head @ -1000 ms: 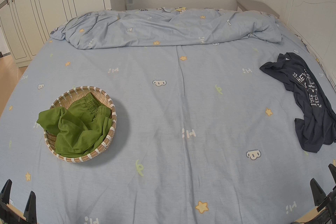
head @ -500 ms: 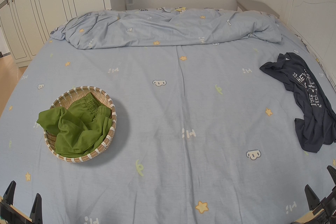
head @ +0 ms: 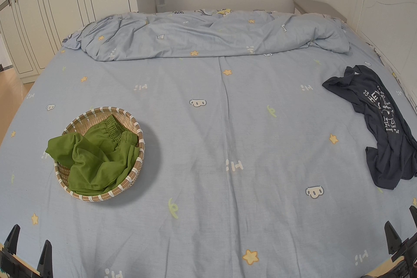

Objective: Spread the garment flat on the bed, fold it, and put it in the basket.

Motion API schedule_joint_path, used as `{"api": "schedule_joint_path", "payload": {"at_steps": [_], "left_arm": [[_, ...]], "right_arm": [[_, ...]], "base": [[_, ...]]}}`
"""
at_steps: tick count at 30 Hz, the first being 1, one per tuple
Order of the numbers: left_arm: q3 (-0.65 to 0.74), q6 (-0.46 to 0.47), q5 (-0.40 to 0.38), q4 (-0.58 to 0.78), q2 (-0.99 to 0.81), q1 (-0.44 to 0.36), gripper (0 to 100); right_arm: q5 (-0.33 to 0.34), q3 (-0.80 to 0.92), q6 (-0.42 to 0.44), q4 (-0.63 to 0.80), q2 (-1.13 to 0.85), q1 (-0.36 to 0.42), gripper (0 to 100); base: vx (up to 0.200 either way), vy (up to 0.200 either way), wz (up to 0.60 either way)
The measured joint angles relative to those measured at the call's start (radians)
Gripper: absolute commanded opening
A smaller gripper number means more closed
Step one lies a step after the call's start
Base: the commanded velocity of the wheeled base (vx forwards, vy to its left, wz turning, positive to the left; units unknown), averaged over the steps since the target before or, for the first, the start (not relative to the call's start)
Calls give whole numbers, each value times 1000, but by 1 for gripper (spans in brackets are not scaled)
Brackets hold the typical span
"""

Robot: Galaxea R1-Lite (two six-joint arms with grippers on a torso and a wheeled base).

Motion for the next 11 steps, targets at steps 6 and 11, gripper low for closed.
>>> {"api": "schedule_joint_path", "payload": {"at_steps": [6, 11], "left_arm": [[0, 0, 0, 0, 0, 0, 100], [0, 0, 0, 0, 0, 0, 100]], "right_arm": [[63, 0, -86, -16, 0, 1, 100], [41, 0, -23, 13, 1, 1, 100]], "base": [[0, 0, 0], [0, 0, 0]]}}
